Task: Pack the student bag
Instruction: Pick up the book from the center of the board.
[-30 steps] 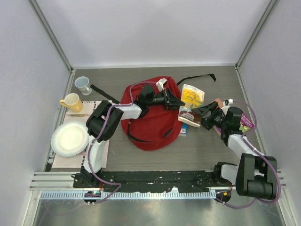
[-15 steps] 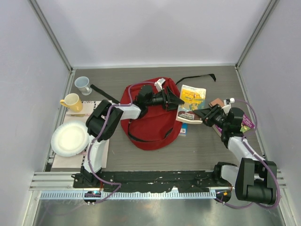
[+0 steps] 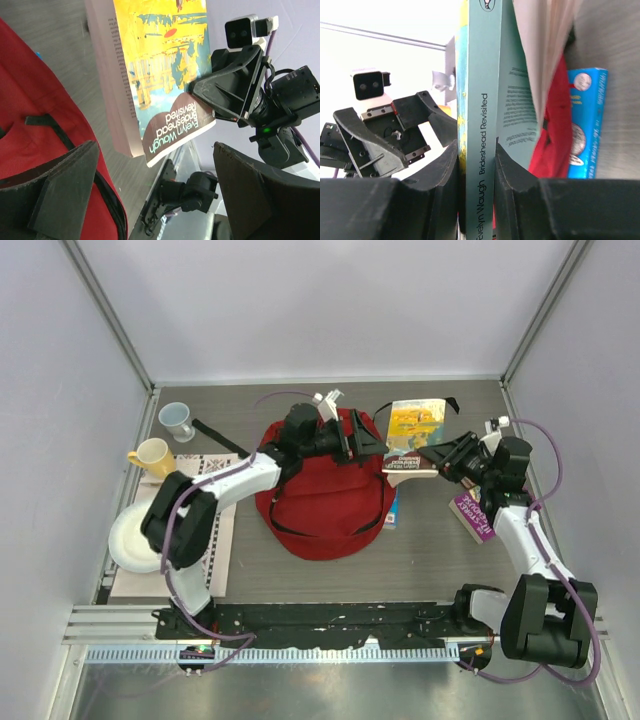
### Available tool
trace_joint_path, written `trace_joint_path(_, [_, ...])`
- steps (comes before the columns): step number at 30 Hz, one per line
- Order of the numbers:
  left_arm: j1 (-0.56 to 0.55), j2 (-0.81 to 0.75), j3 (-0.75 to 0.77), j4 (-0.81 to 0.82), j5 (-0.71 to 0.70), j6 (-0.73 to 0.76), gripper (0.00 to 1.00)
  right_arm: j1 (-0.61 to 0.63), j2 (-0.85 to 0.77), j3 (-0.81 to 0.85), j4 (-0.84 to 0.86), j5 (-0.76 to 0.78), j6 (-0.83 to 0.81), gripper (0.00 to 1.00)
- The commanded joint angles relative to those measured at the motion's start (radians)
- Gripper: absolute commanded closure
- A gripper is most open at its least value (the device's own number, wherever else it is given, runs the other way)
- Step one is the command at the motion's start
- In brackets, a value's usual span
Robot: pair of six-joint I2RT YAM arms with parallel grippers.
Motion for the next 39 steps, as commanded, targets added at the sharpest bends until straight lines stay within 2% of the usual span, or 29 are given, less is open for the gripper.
trace_joint_path(1, [0.006, -0.147, 0.028, -0.206, -0.150, 0.193, 0.01, 0.014, 0.009, 0.111, 0.229, -0.145, 0.089, 0.97])
trace_joint_path(5, [0.014, -0.229, -0.003, -0.211, -0.210, 0.202, 0.00, 0.104, 0.031, 0.163, 0.206, -0.142, 0.049, 0.97])
trace_joint_path(9, [0.017, -0.295, -0.022, -0.215, -0.260, 0.219, 0.01, 0.259, 0.060, 0.211, 0.201, -0.119, 0.011, 0.98])
trace_joint_path(13, [0.038, -0.357, -0.049, -0.252, -0.319, 0.229, 0.00, 0.331, 0.091, 0.238, 0.308, -0.193, 0.052, 0.97])
trace_joint_path(14, [0.045, -0.372, -0.081, -0.248, -0.329, 0.216, 0.00, 0.336, 0.089, 0.235, 0.379, -0.204, 0.086, 0.97])
trace_joint_path(19, [0.097, -0.455, -0.199, -0.144, -0.327, 0.155, 0.00, 0.341, 0.092, 0.203, 0.520, -0.259, 0.152, 0.97])
trace_joint_path(20, [0.100, -0.473, -0.222, -0.134, -0.320, 0.150, 0.00, 0.344, 0.098, 0.195, 0.606, -0.264, 0.182, 0.97])
trace_joint_path(22, [0.100, -0.487, -0.232, -0.116, -0.302, 0.156, 0.00, 0.344, 0.111, 0.174, 0.706, -0.280, 0.285, 0.97])
trace_joint_path(27, [0.101, -0.478, -0.235, -0.013, -0.235, 0.141, 0.00, 0.348, 0.190, 0.151, 1.087, -0.300, 0.535, 0.97])
trace_joint_path(28, [0.100, -0.471, -0.236, 0.010, -0.221, 0.127, 0.00, 0.350, 0.209, 0.149, 1.150, -0.299, 0.626, 0.97])
trace_joint_path(32, [0.100, -0.447, -0.232, 0.094, -0.176, 0.101, 0.00, 0.350, 0.301, 0.160, 1.538, -0.279, 0.898, 0.97])
trace_joint_path(39, [0.101, -0.417, -0.224, 0.173, -0.135, 0.078, 0.00, 0.351, 0.293, 0.162, 1.542, -0.271, 0.902, 0.98])
